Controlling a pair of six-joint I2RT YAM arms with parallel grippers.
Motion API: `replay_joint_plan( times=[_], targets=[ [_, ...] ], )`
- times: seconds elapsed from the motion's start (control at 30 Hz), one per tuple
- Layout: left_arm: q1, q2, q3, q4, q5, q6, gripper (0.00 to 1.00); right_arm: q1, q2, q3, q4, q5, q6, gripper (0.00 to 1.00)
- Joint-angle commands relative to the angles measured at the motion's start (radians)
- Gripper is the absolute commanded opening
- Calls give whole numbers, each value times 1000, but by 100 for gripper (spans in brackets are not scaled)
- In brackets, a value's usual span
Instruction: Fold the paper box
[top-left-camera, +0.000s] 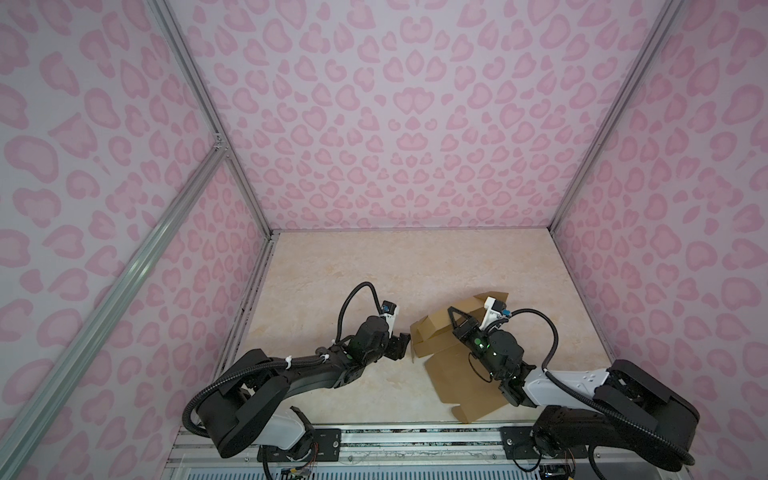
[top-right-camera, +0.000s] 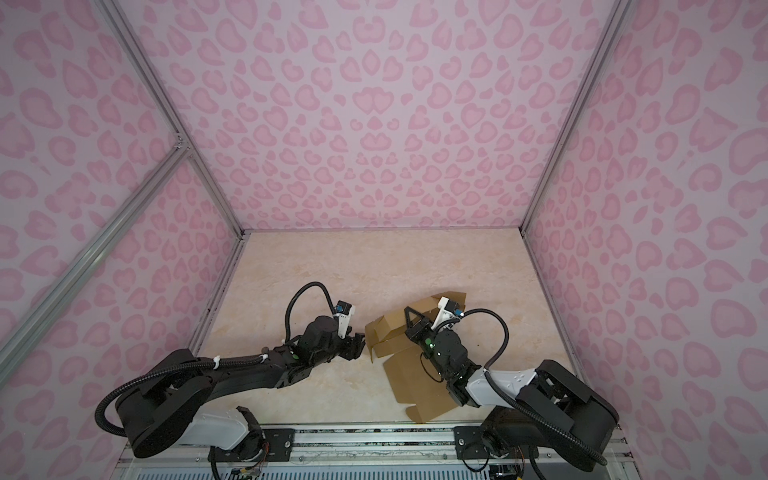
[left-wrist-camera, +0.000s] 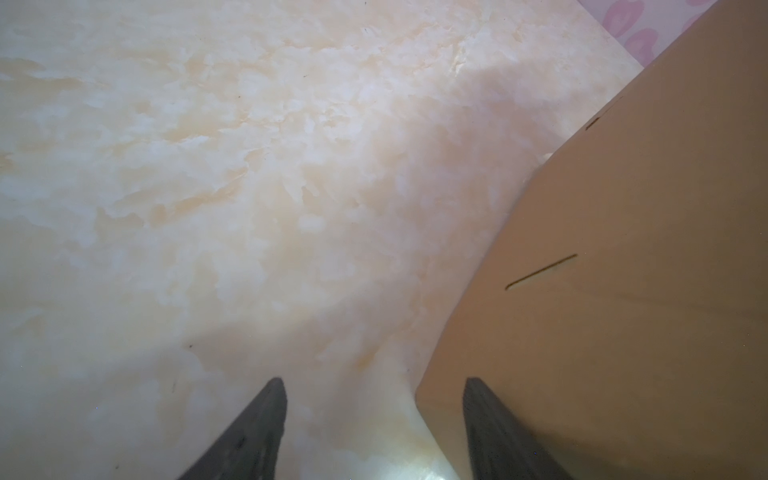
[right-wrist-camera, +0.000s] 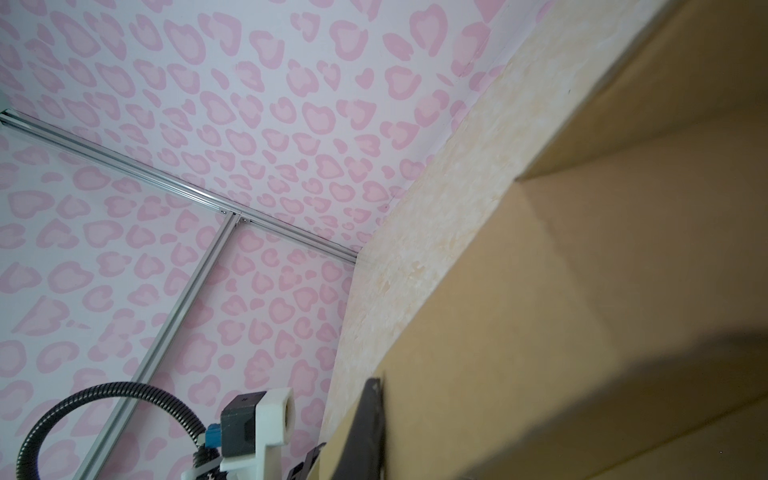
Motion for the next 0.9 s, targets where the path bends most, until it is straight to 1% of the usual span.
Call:
replay_joint_plan(
  times=[0.0,0.07,0.27,0.47,0.73,0.87],
  targets=[
    [-15,-17,-13,89,46,28,70,1,7,-13,-4,-1,-8,7],
    [-24,-22,-28,108,66,32,70,0,9,-16,0,0,-7,7],
    [-41,-12,-73,164,78,20,69,-2,17,-19,20,-3,-2,7],
    [-53,-40,-77,164,55,34,69,0,16,-28,41,-11,0,7],
    [-78,-54,-51,160,40,57,69,9,39,-90,165,-21,9,7],
    [-108,-54,-49,167,29,60,69,8,50,-115,212,-27,10,7]
  ],
)
